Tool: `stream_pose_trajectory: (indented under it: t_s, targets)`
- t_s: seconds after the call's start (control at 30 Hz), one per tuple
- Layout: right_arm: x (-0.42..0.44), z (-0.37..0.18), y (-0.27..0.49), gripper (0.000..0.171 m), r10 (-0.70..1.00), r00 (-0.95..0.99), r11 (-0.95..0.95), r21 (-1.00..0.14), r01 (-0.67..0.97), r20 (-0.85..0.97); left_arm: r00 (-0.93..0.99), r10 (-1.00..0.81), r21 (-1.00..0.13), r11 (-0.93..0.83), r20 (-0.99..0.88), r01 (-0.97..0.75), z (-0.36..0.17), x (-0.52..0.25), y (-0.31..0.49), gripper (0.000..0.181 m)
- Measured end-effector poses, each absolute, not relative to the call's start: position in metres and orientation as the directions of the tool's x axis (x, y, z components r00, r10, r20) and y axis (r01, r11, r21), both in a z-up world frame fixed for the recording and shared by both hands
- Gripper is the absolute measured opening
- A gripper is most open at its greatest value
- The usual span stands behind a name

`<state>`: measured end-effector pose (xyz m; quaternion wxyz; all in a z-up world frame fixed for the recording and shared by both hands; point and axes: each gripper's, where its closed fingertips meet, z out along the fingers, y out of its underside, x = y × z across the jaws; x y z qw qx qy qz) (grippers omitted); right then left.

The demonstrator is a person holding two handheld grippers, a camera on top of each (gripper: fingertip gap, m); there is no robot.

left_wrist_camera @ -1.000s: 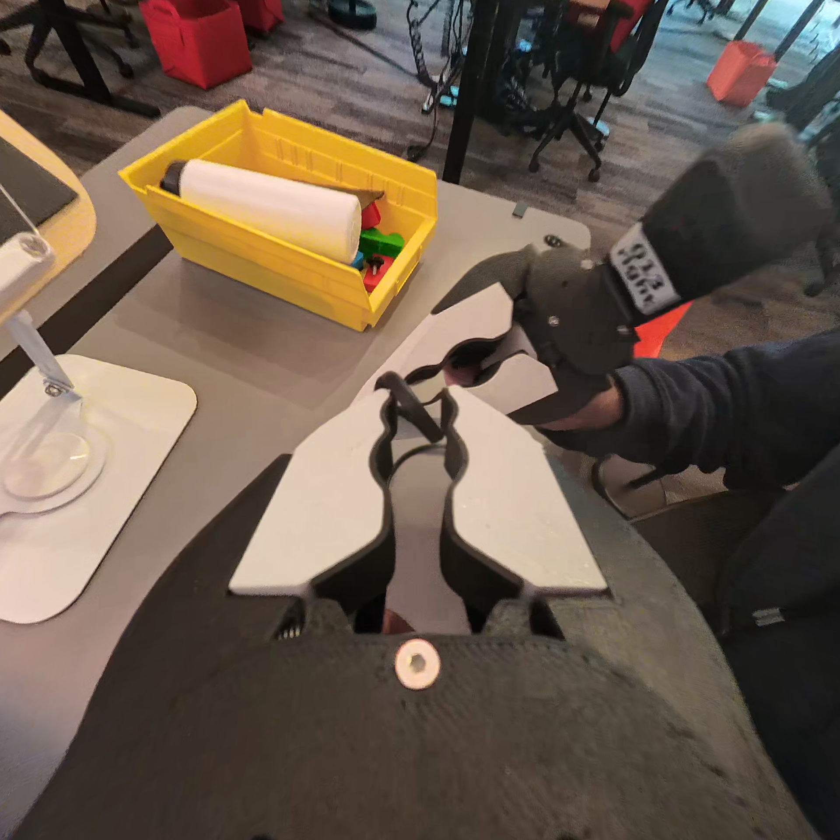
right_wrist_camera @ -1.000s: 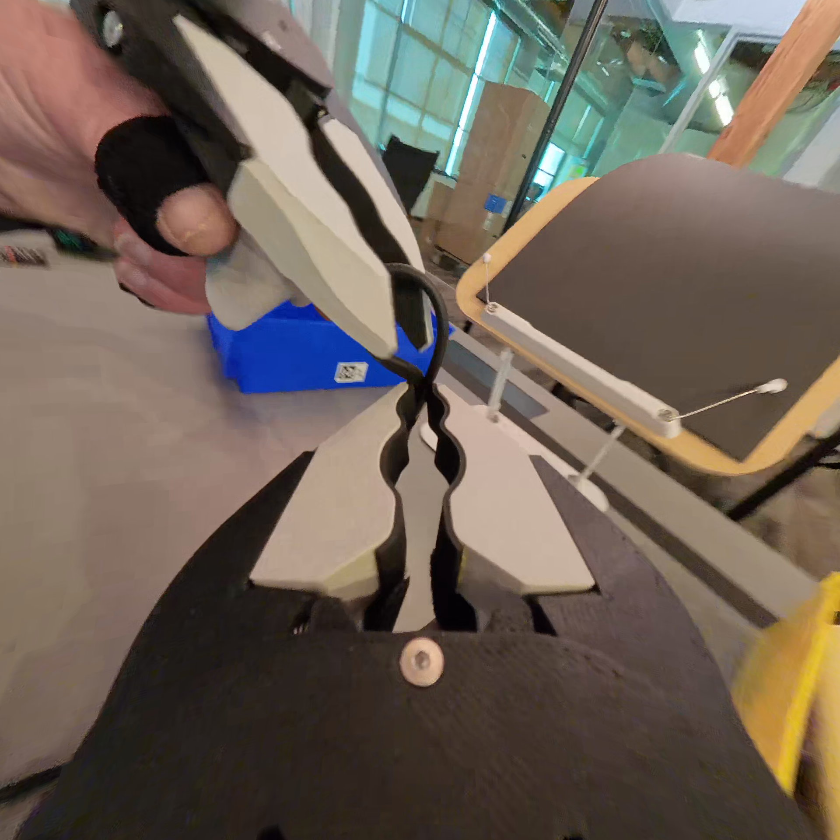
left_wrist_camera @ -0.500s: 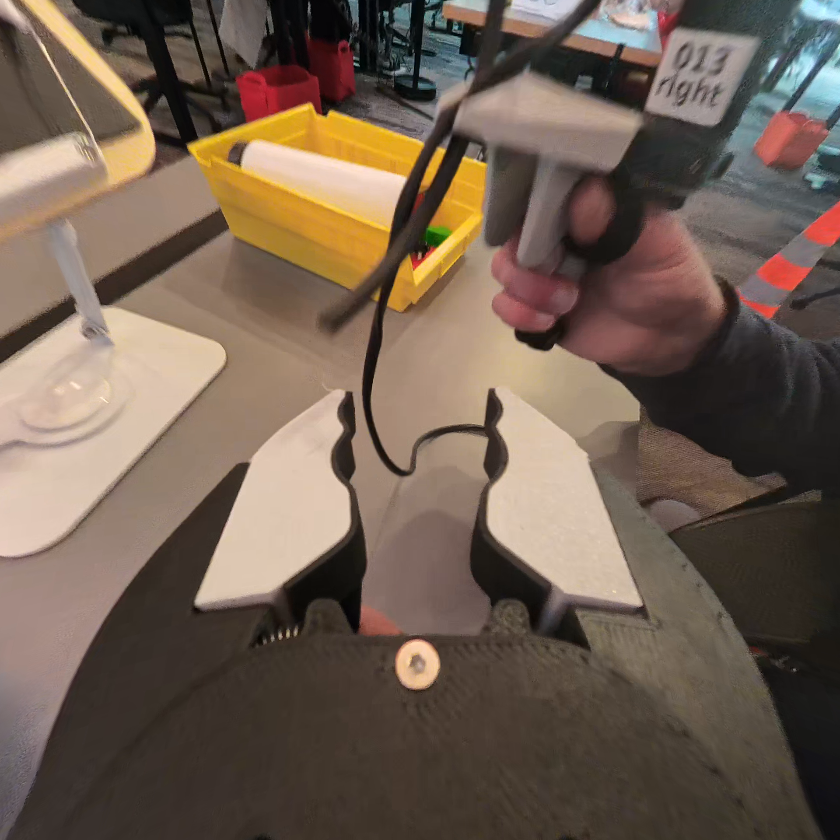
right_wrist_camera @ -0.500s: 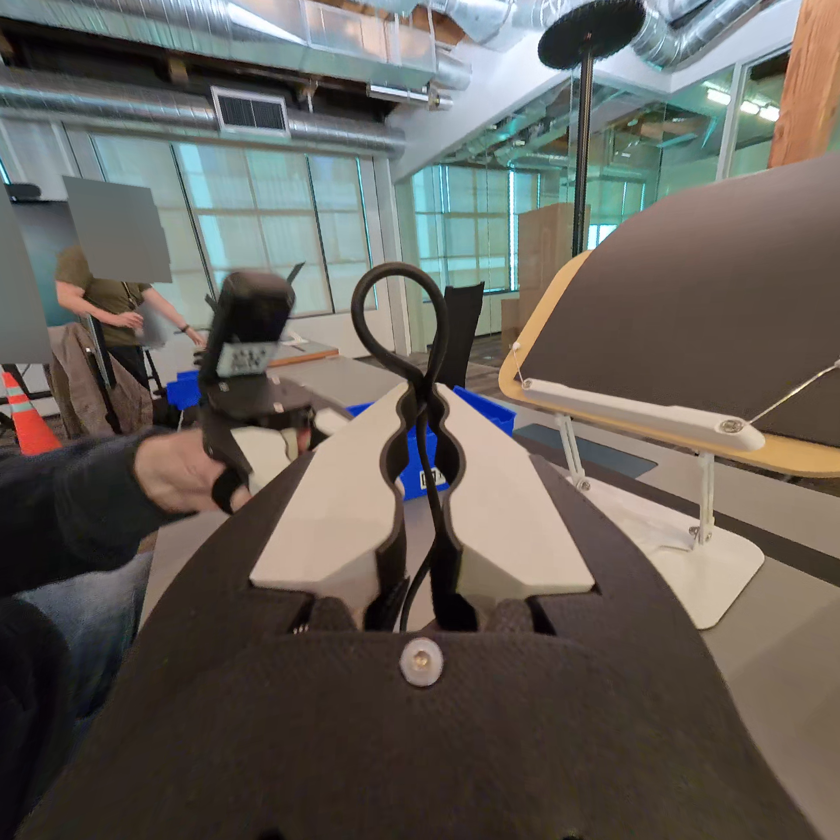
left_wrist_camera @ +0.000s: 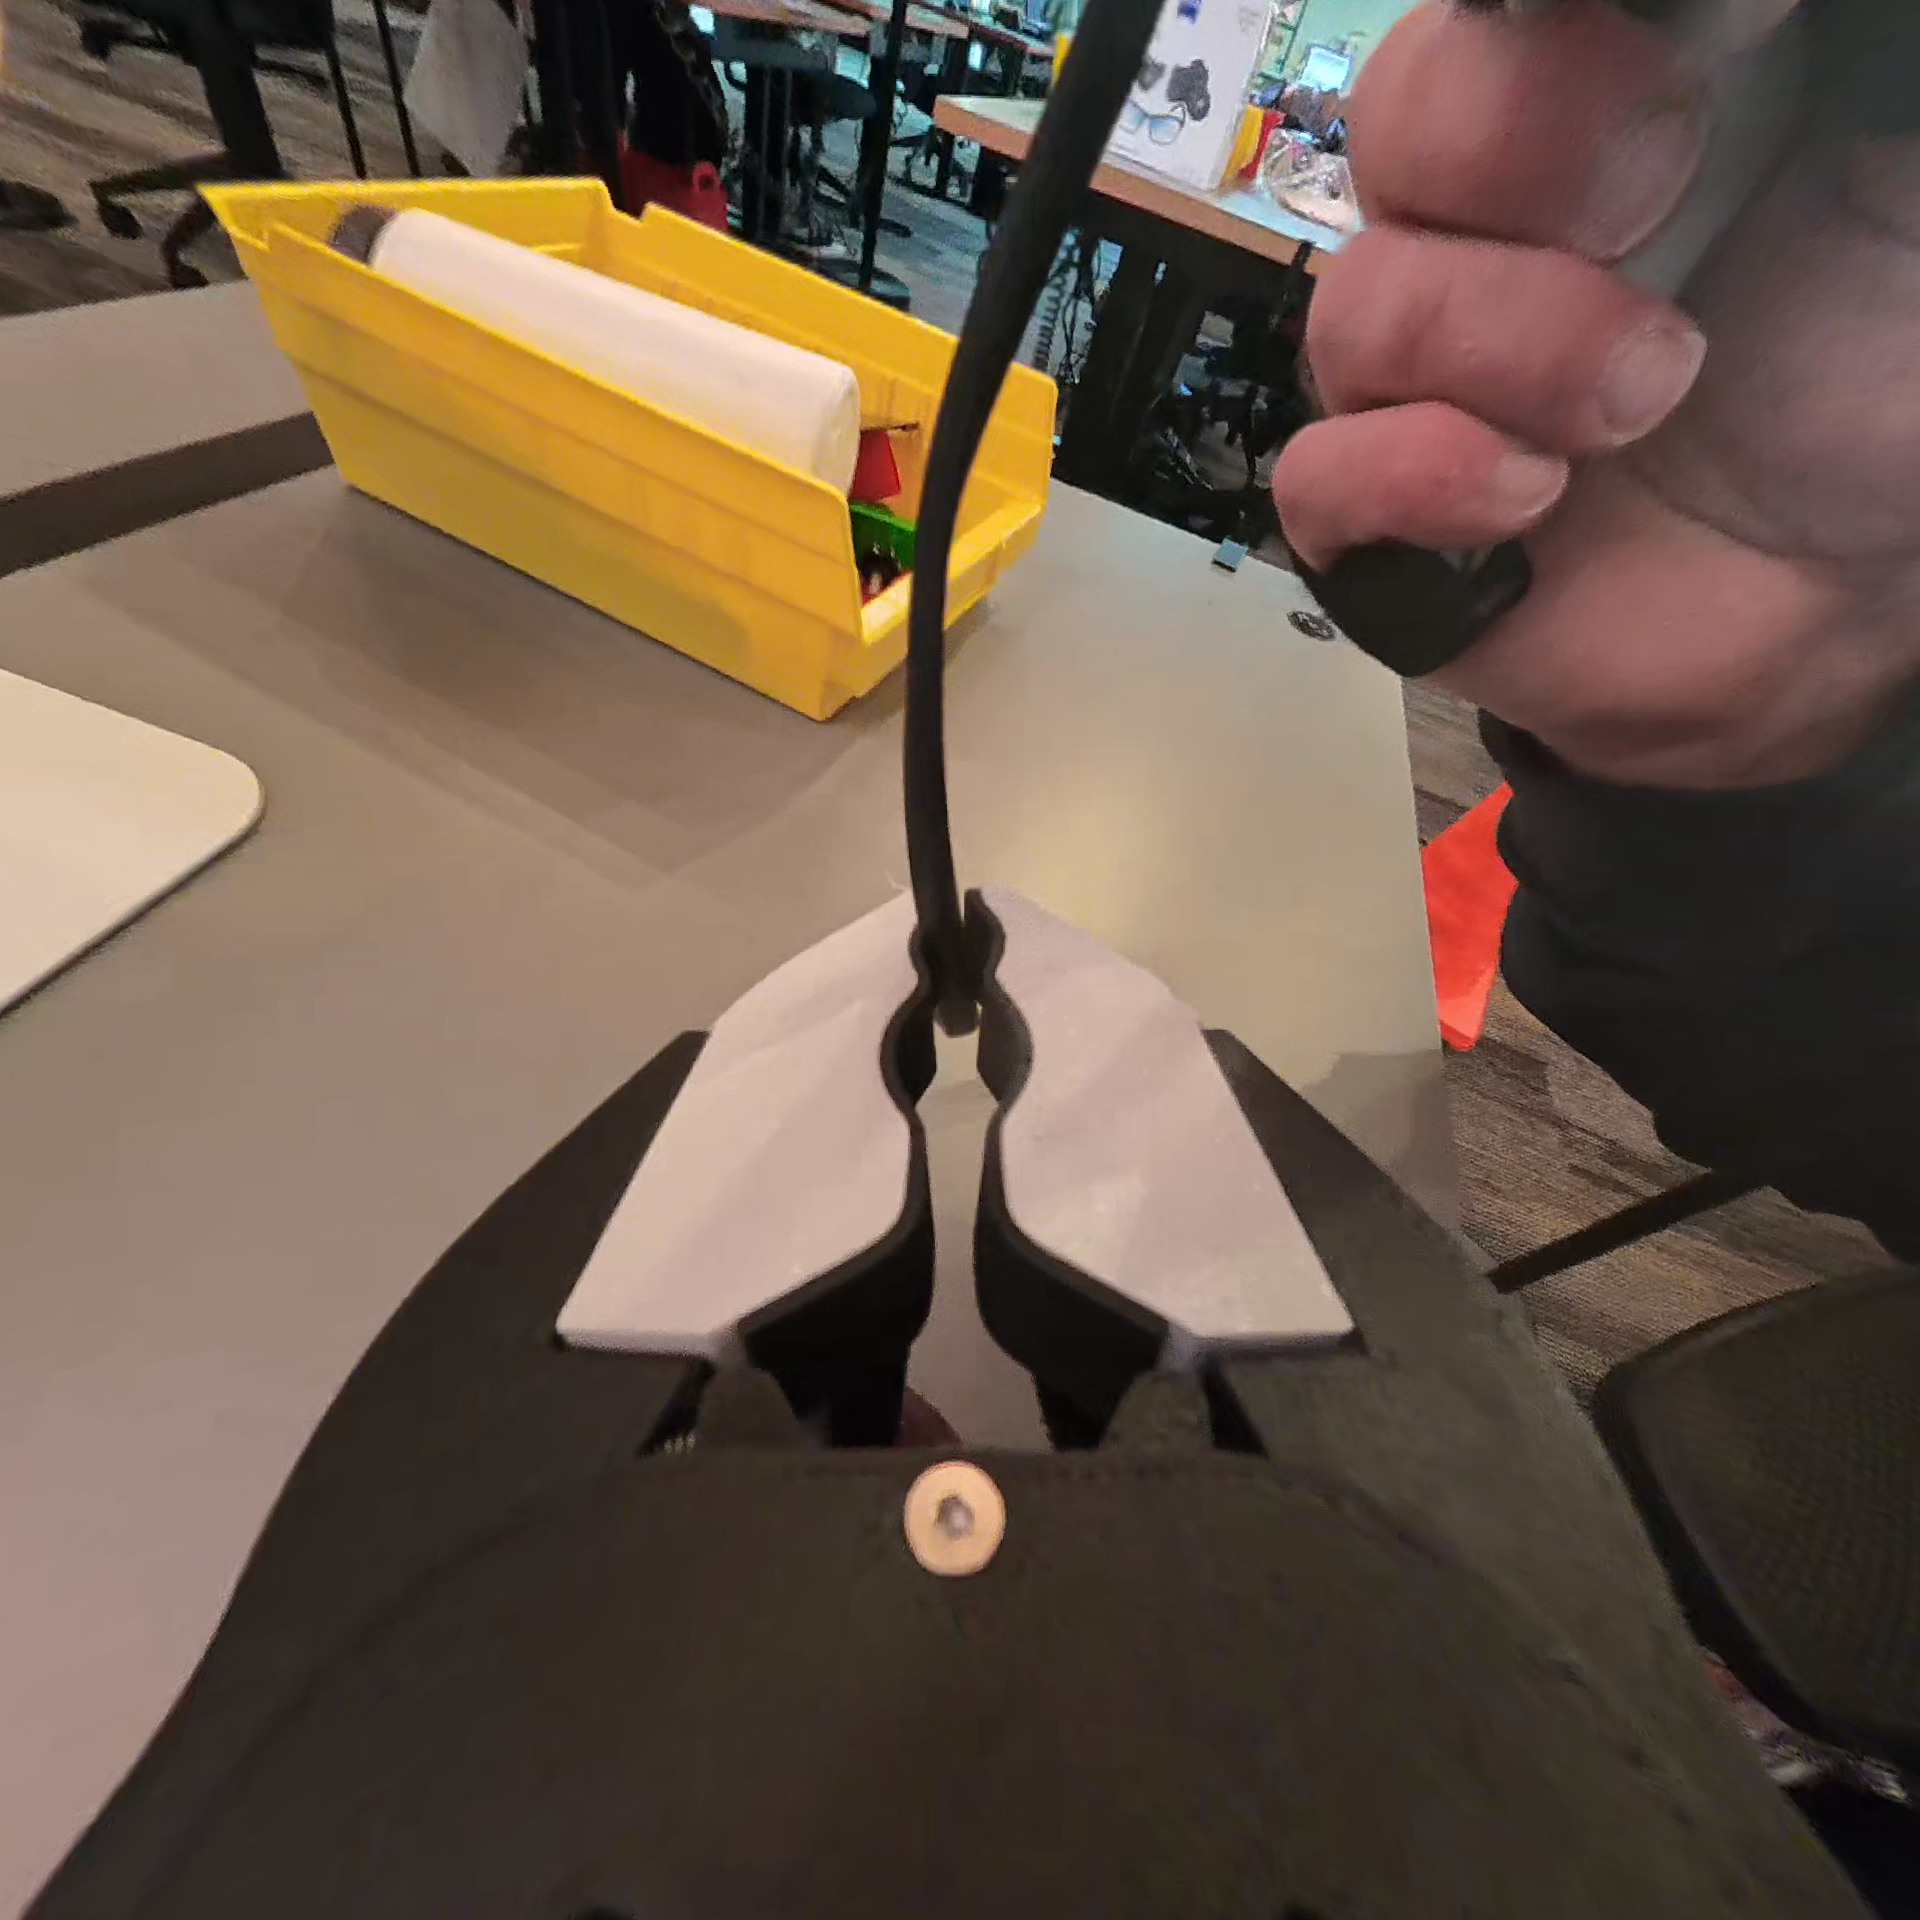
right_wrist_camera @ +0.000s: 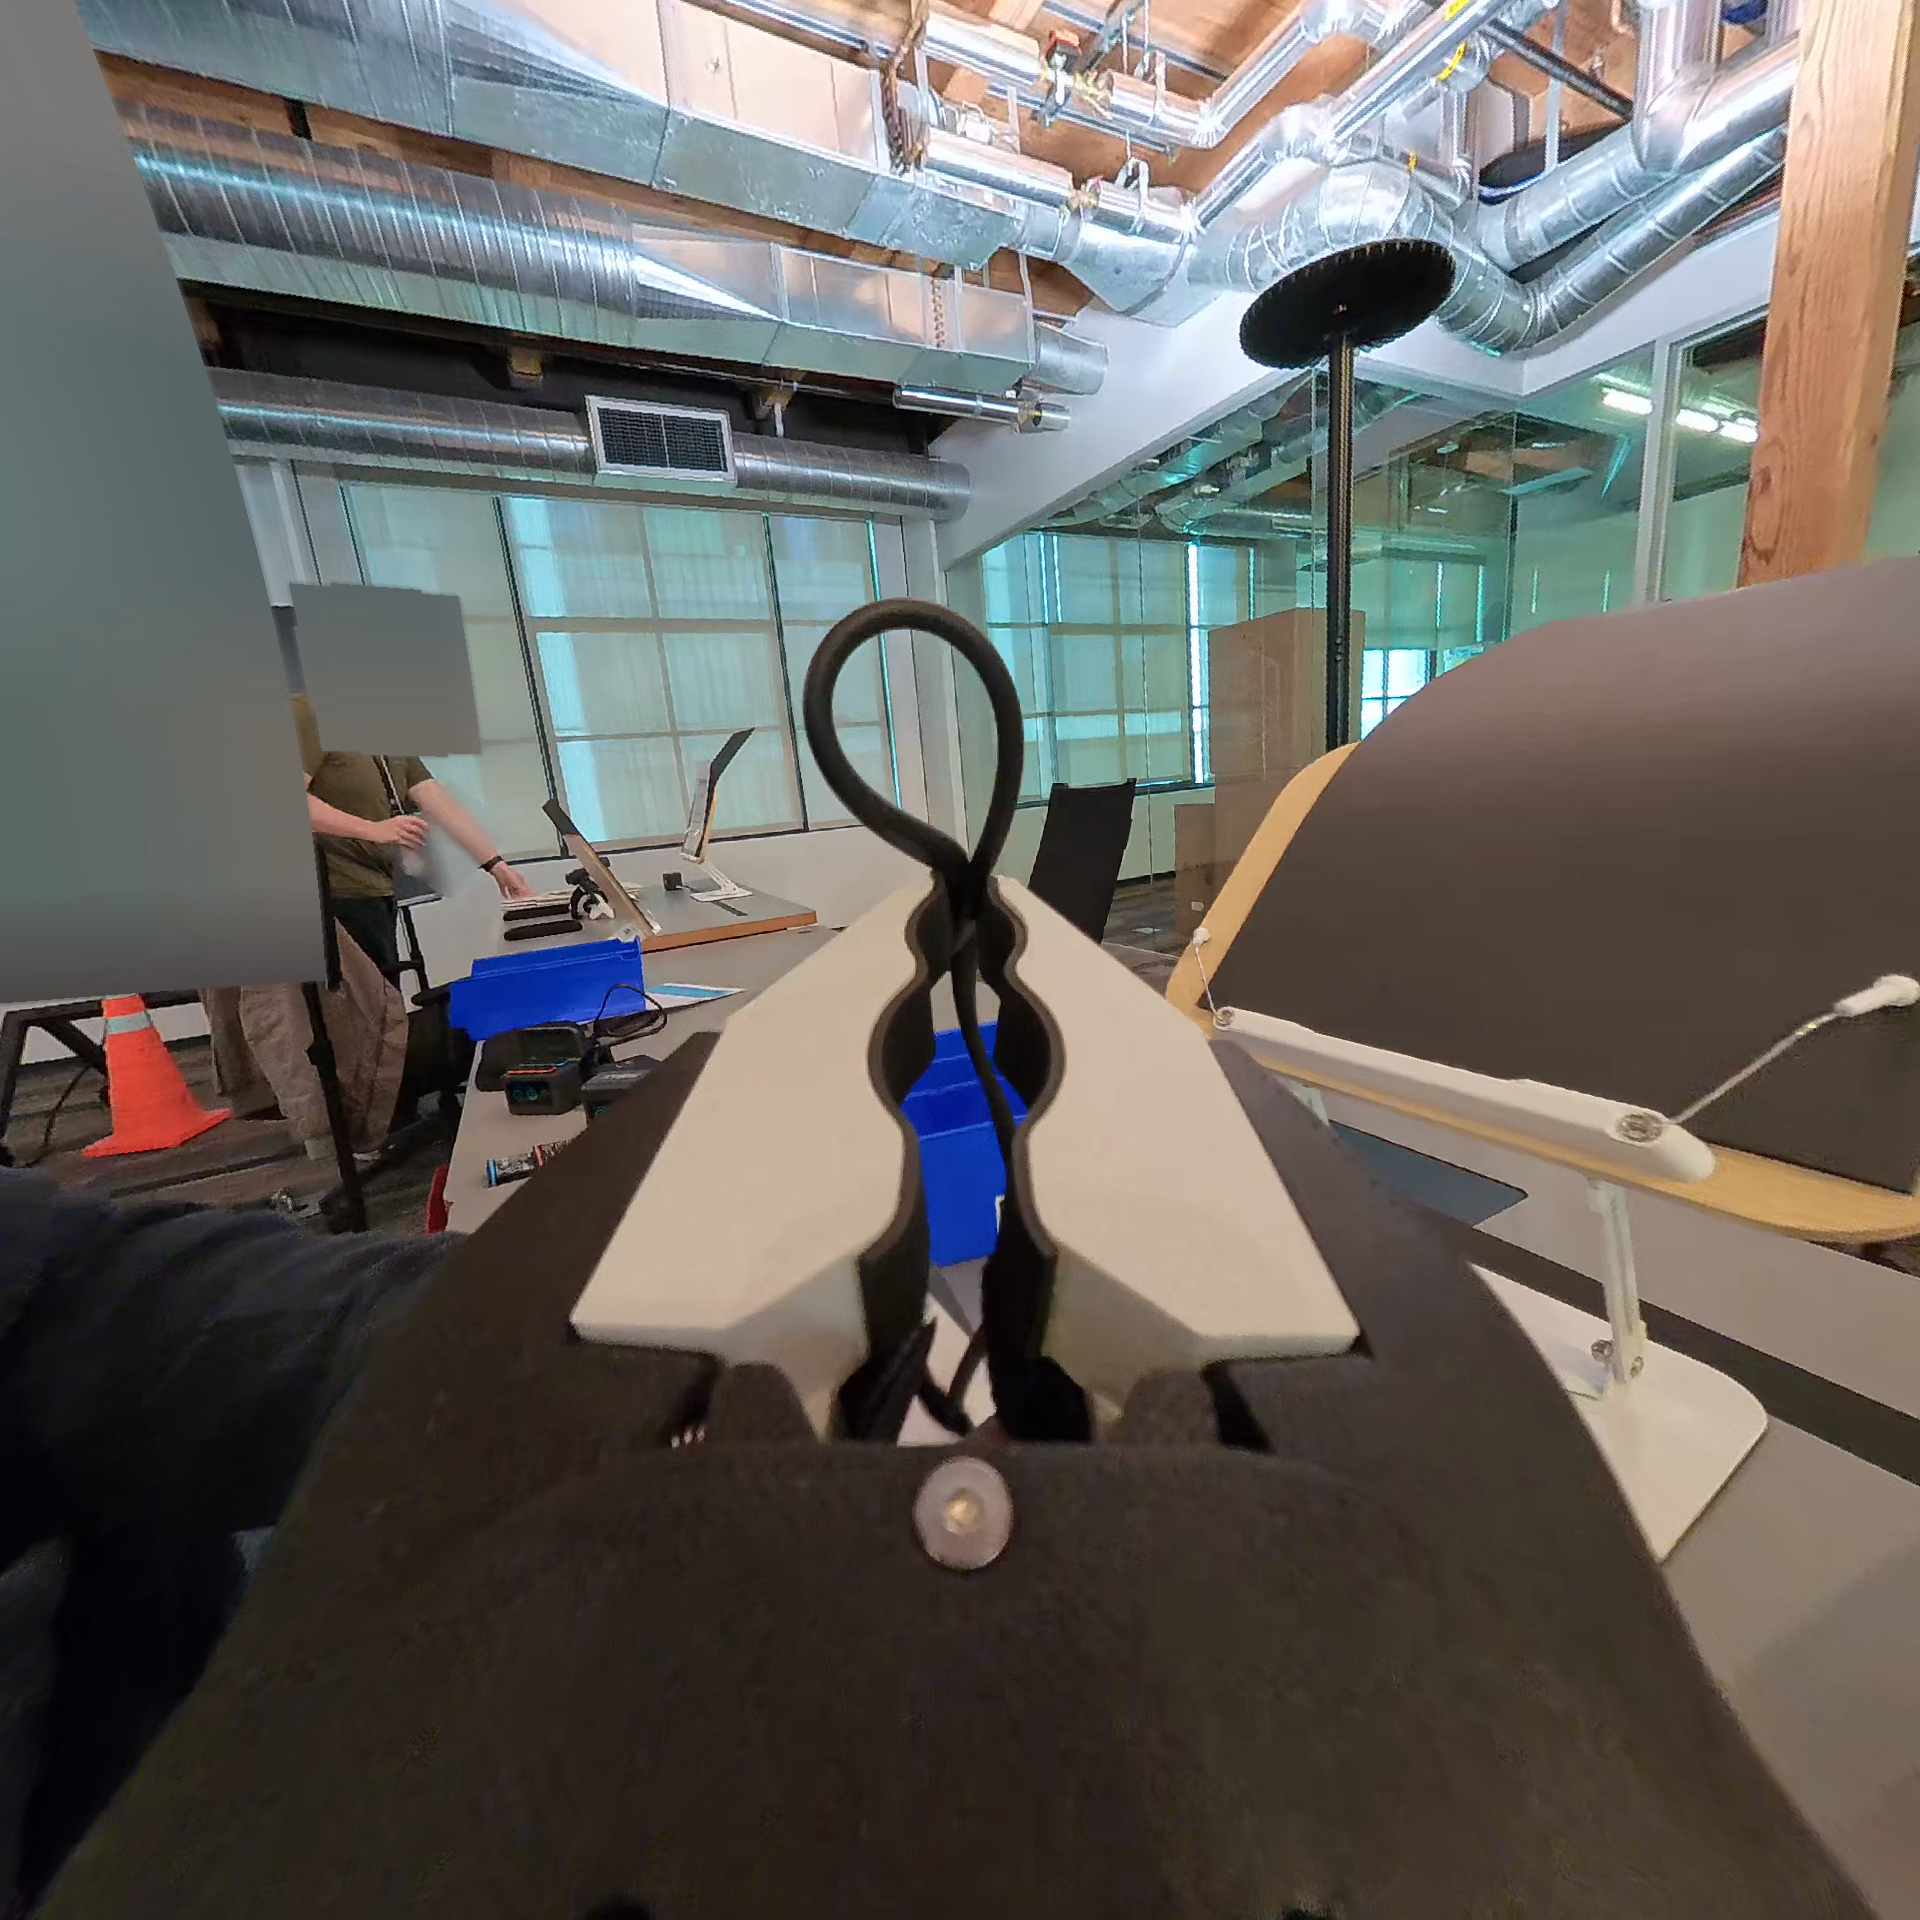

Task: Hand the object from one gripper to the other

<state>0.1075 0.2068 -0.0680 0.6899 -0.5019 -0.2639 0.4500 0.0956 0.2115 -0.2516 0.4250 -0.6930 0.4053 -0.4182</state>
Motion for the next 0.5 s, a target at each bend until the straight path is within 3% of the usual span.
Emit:
stream_pose_trajectory:
  t_s: [0.27,0.5]
  targets:
    - [0.137,-0.095,0.196,0.0,0.893,0.446,0.057,-0.97,-0.238,-0.057,0.46,-0.88,-0.97,-0.203,0.119,-0.137,-0.181,0.044,0.251,0.0]
    - [0.108,-0.137,0.198,0.001,0.885,0.463,0.068,-0.998,-0.004,0.059,0.473,-0.872,-0.972,0.011,-0.125,-0.236,-0.102,0.051,0.249,0.0]
